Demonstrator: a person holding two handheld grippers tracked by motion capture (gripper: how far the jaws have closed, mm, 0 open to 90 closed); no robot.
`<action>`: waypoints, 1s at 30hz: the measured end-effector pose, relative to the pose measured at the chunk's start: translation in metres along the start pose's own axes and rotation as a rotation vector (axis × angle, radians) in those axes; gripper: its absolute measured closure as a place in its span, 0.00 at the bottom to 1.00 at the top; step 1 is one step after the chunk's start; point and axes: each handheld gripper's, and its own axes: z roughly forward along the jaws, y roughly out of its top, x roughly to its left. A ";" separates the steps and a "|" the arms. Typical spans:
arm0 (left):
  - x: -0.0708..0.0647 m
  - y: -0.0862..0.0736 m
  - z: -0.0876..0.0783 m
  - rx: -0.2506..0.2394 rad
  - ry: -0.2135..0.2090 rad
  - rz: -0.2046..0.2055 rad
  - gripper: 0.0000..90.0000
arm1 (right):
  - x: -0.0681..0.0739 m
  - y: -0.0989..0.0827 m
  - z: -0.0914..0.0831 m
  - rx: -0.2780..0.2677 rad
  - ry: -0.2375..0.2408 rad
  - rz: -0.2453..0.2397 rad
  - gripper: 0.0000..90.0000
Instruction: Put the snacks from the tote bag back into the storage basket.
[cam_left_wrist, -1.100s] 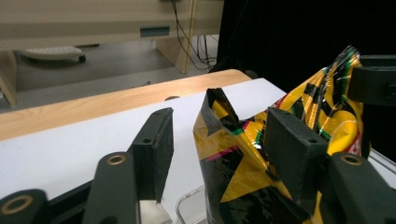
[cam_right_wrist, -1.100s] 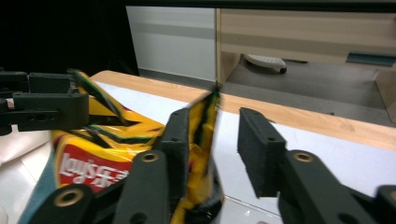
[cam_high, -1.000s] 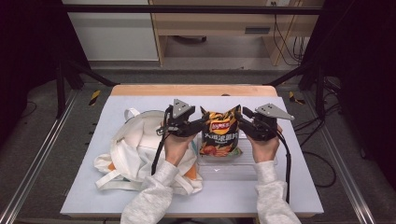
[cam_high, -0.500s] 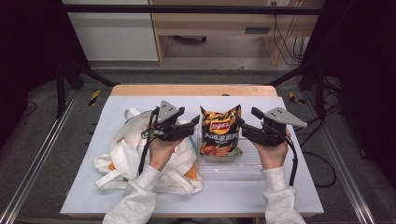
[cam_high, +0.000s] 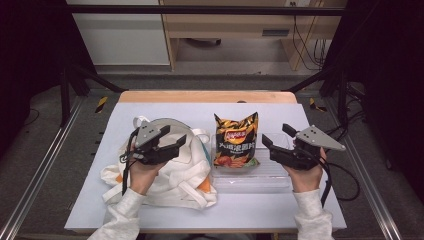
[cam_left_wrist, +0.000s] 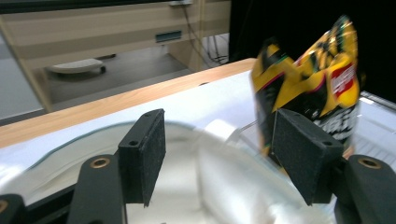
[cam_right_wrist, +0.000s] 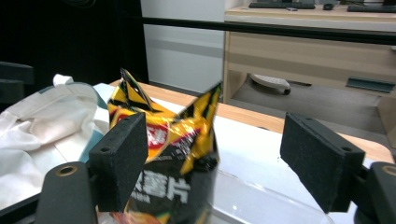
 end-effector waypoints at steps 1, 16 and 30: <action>0.002 -0.002 -0.002 0.002 0.006 -0.004 0.38 | -0.002 -0.002 -0.004 0.003 -0.005 0.003 0.25; 0.040 -0.038 -0.044 0.012 0.087 -0.036 0.38 | -0.029 -0.032 -0.036 0.023 -0.080 0.030 0.20; 0.062 -0.070 -0.057 0.050 0.164 -0.038 0.37 | -0.050 -0.055 -0.038 0.056 -0.145 0.019 0.17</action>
